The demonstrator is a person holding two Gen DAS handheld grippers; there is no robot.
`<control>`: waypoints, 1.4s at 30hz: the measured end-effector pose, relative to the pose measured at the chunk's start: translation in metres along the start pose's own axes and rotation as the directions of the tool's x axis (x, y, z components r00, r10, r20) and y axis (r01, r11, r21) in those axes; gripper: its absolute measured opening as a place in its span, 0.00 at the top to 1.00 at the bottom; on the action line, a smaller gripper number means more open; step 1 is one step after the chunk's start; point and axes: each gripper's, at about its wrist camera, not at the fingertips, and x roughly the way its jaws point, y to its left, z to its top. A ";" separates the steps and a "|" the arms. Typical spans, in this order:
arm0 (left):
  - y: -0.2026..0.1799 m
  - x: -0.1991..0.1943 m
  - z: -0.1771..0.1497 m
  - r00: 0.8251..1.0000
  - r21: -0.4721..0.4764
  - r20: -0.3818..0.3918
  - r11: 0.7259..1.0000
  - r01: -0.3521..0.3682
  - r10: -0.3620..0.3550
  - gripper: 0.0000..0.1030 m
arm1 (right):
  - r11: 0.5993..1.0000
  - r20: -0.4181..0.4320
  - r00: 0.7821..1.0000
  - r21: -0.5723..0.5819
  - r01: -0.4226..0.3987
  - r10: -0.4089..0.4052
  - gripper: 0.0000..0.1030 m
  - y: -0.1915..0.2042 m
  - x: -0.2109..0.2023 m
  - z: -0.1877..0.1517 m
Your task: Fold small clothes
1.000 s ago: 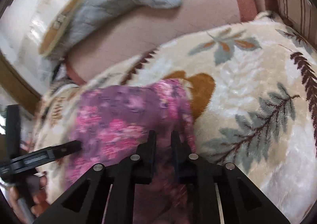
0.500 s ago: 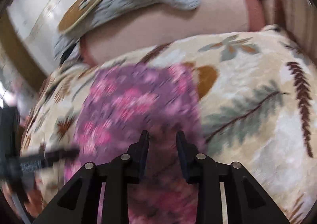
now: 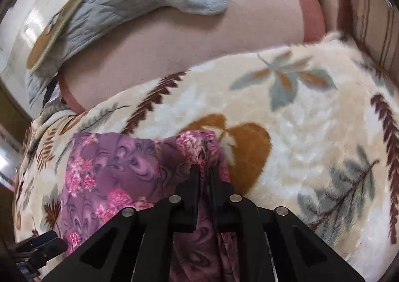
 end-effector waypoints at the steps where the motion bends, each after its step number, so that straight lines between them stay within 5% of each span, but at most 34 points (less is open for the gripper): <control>1: 0.002 0.006 0.000 1.000 -0.006 -0.020 1.000 0.006 -0.006 0.22 | 1.000 -0.031 1.000 0.021 0.002 -0.001 0.91 -0.006 0.007 -0.001; 5: 0.007 -0.006 -0.003 0.999 -0.034 -0.021 0.999 0.039 -0.040 0.23 | 0.998 0.002 1.000 0.057 -0.019 0.019 0.82 -0.012 -0.014 0.002; 8: 0.007 -0.027 -0.018 0.995 -0.031 0.002 0.995 0.096 -0.096 0.23 | 0.966 0.030 0.966 0.041 -0.256 0.255 0.82 -0.014 -0.046 -0.013; 10: 0.003 -0.029 -0.033 0.994 -0.028 0.003 0.994 0.105 -0.105 0.23 | 0.942 -0.018 0.942 -0.009 -0.336 0.336 0.71 -0.009 -0.052 -0.033; 12: -0.004 -0.017 -0.043 0.996 -0.009 -0.033 0.997 0.080 -0.080 0.22 | 0.947 -0.123 0.947 -0.094 -0.308 0.296 0.68 0.001 -0.041 -0.054; 15: -0.008 -0.015 -0.048 0.998 -0.008 -0.039 0.998 0.055 -0.055 0.21 | 0.950 -0.101 0.981 -0.251 -0.187 0.167 0.71 0.016 -0.052 -0.070; 21: -0.006 -0.043 -0.068 0.996 -0.018 -0.039 0.996 0.084 -0.085 0.22 | 0.955 -0.071 0.973 -0.189 -0.227 0.218 0.68 -0.008 -0.098 -0.083; 24: -0.011 -0.017 -0.087 0.993 0.019 -0.114 1.000 0.018 -0.015 0.22 | 0.959 -0.135 0.989 -0.265 -0.099 0.064 0.64 -0.012 -0.081 -0.110; 27: -0.019 -0.029 -0.092 0.996 0.067 -0.086 0.998 0.012 -0.006 0.23 | 0.976 -0.126 0.986 -0.175 -0.127 0.106 0.62 -0.019 -0.090 -0.103; 31: -0.009 -0.045 -0.074 0.995 -0.010 -0.045 0.996 0.087 -0.087 0.23 | 0.989 -0.050 0.988 -0.004 -0.147 0.147 0.54 -0.051 -0.107 -0.078; 39: -0.010 -0.006 -0.040 0.988 -0.103 -0.087 0.988 0.119 -0.128 0.23 | 0.982 -0.077 0.984 0.118 -0.151 0.160 0.52 -0.054 -0.060 -0.063; 42: -0.014 0.000 -0.034 0.986 -0.105 -0.087 0.986 0.133 -0.142 0.23 | 0.963 -0.068 0.972 0.172 -0.209 0.223 0.49 -0.057 -0.046 -0.063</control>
